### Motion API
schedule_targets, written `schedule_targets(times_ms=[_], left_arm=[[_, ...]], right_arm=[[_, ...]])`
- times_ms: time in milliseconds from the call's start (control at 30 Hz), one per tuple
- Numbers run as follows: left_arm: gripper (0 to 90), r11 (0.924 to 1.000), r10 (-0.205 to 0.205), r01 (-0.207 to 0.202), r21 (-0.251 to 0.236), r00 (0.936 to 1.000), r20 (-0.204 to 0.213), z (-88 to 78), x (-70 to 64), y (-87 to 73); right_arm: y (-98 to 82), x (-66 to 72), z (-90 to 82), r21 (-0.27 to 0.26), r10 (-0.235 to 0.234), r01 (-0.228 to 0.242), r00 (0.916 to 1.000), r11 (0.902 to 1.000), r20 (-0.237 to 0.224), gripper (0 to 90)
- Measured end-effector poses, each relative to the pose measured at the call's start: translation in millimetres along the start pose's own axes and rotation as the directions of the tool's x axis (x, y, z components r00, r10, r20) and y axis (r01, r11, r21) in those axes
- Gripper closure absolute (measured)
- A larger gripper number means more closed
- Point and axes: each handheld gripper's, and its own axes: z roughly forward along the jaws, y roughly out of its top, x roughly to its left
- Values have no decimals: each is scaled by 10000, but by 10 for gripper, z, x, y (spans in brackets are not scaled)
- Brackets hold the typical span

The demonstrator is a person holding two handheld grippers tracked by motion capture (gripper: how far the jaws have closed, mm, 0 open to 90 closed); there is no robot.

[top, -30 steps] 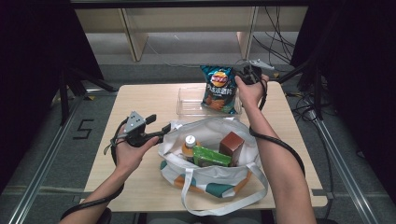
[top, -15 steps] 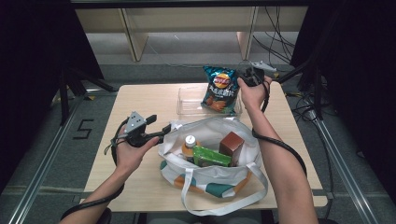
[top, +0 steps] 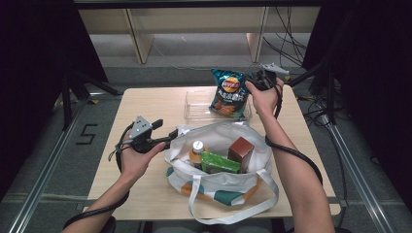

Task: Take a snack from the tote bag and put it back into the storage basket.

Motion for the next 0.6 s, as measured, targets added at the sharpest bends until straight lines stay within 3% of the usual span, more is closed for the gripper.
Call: schedule_targets(times_ms=[133,200,367,433,467,500,533,600], left_arm=[[275,9999,134,-134,-7,9999,5,-2,5,4],[275,10000,44,-44,-26,10000,-16,-7,0,6],[275,10000,22,-22,-54,10000,-26,-9,5,7],[275,10000,-9,9,-63,10000,-28,-9,4,6],[275,10000,-5,5,-69,10000,-35,-9,4,7],[275,10000,38,-38,-71,10000,-37,-10,4,8],[275,10000,26,-26,-82,10000,-42,-11,2,9],[275,10000,18,-18,-75,10000,-60,-11,-2,12]], right_arm=[[31,22,-59,81,-96,98,9998,9999,-178,480],[34,34,-94,180,55,-51,9996,9998,-260,467],[17,16,-163,48,-149,150,9995,9999,-273,449],[8,30,-211,129,62,-57,9993,9999,-360,445],[-10,21,-257,187,-235,242,9990,9995,-380,444],[-18,38,-292,270,-87,97,9993,9996,-364,444],[-28,27,-312,216,-297,307,9986,9993,-435,443],[-52,36,-357,164,-218,227,9985,9996,-500,447]])
